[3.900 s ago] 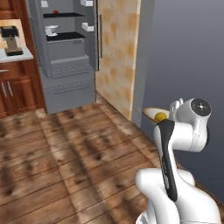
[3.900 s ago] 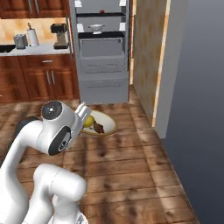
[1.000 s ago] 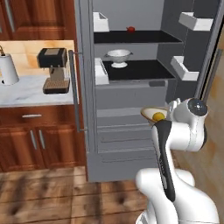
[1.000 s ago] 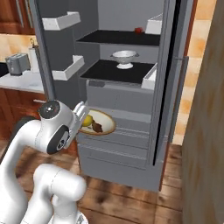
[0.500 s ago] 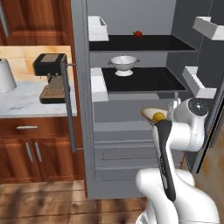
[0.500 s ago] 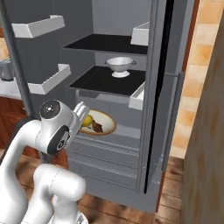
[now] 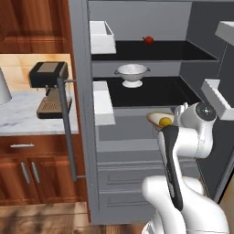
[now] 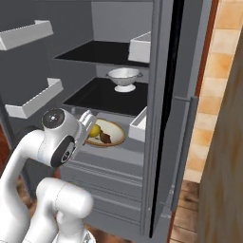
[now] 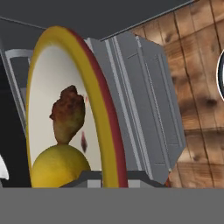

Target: Pick the chicken drumstick and lemon from their plates and place them in the bowl. Then put the bowl in the fridge.

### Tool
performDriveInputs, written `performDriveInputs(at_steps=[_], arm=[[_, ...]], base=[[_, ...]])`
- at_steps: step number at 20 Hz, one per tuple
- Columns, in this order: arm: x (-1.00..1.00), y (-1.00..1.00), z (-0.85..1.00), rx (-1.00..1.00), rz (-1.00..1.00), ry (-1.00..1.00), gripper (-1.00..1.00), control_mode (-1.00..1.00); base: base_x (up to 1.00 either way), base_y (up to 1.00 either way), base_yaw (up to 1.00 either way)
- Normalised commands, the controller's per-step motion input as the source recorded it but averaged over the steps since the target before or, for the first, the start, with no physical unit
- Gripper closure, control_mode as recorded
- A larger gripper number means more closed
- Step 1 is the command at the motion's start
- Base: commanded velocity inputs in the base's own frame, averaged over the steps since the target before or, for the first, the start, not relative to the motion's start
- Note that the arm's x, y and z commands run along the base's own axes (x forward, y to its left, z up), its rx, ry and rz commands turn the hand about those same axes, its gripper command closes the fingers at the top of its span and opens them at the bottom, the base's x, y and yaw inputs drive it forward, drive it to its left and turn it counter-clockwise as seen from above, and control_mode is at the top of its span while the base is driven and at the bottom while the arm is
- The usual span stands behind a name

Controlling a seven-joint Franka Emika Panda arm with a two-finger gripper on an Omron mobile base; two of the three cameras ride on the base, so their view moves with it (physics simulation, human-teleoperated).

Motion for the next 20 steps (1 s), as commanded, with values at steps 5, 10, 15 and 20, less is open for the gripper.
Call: performDriveInputs(at_steps=[5,10,15,20], arm=[[0.0,0.0,0.0,0.0,0.0,0.0,1.0,1.0],[0.0,0.0,0.0,0.0,0.0,0.0,1.0,1.0],[0.0,0.0,0.0,0.0,0.0,0.0,1.0,1.0],[0.0,0.0,0.0,0.0,0.0,0.0,1.0,1.0]], base=[[0.5,-0.09,-0.03],[0.43,-0.02,-0.05],[0.36,0.0,-0.01],[0.15,0.0,0.0]])
